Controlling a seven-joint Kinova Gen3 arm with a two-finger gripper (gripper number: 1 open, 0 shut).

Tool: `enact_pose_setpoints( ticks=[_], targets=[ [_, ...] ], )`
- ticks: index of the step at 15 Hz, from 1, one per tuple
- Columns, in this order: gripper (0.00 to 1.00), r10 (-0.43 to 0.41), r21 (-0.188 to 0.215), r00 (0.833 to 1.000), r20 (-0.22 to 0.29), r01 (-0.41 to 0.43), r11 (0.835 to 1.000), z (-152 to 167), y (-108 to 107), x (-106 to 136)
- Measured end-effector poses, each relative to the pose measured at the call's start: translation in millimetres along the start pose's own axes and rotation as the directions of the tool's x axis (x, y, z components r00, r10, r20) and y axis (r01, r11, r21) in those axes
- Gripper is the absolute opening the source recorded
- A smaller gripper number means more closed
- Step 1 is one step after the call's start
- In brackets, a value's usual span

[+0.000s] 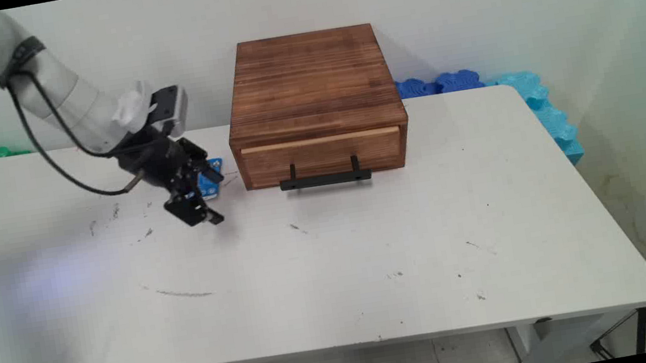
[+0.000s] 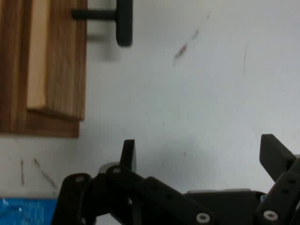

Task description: Open the drawer

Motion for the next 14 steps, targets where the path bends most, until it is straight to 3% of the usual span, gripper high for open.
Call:
enact_pose_setpoints(
  ticks=[14],
  targets=[
    [1.0,-0.013,0.064,0.999,-0.039,0.015,0.998,38.5,-7.5,107.0]
  ],
)
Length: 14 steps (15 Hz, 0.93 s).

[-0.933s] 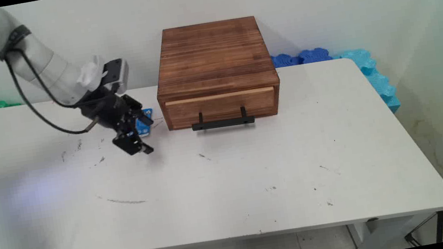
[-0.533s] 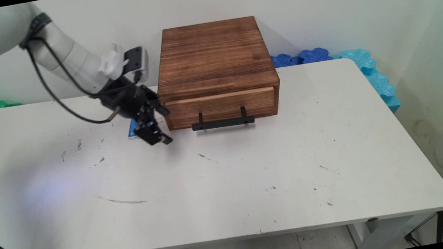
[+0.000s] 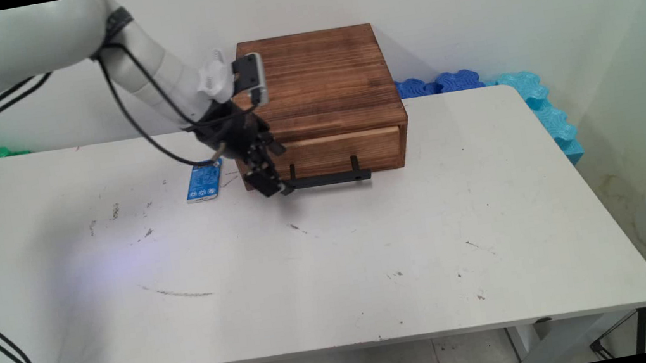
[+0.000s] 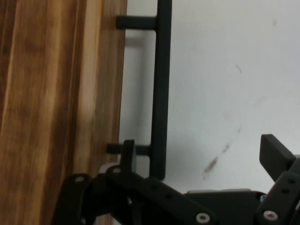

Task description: Open the drawer

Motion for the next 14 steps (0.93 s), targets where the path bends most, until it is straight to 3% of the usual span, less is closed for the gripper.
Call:
enact_pose_setpoints(
  ticks=[14],
  targets=[
    [1.0,0.054,0.011,0.998,0.034,-0.055,0.998,72.6,7.8,36.4]
  ],
)
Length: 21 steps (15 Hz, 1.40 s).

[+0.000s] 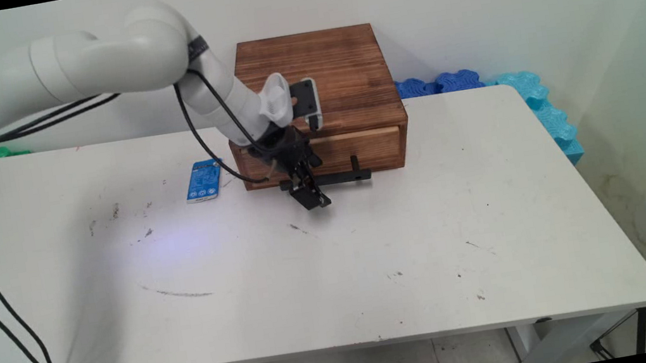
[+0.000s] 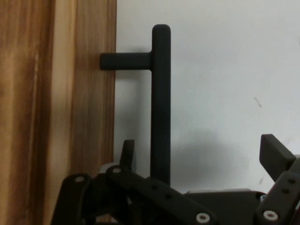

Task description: Open the drawer

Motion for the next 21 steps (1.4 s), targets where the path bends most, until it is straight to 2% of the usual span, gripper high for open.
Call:
enact_pose_setpoints(
  ticks=[12,21],
  targets=[
    [1.0,0.001,0.007,1.0,0.026,-0.001,1.0,37.0,13.3,4.9],
    [1.0,-0.037,0.015,0.999,0.028,0.036,0.999,46.1,21.4,9.7]
  ],
)
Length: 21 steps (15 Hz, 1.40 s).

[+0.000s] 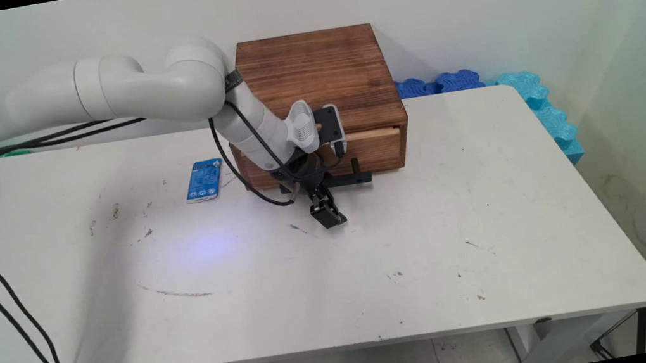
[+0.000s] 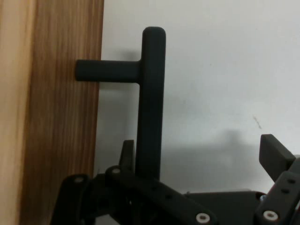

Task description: Open the drawer

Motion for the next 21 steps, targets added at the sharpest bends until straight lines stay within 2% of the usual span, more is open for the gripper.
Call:
enact_pose_setpoints(
  ticks=[13,21],
  targets=[
    [1.0,-0.055,-0.027,0.998,0.005,0.055,0.998,-6.3,31.5,3.4],
    [1.0,-0.075,-0.075,0.997,0.015,0.076,0.994,-18.8,65.2,0.0]
  ],
)
